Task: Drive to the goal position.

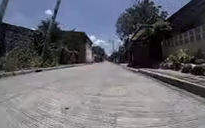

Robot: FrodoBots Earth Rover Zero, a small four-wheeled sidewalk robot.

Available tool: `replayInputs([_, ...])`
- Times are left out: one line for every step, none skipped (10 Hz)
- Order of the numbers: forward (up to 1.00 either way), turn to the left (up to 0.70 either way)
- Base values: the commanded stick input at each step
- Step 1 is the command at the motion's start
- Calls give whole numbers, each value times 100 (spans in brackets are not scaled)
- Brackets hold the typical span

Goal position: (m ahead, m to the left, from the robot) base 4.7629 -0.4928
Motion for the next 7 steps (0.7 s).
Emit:
replayInputs([100,-25])
replayInputs([100,-25])
replayInputs([100,-25])
replayInputs([100,-25])
replayInputs([100,15])
replayInputs([100,15])
replayInputs([100,15])
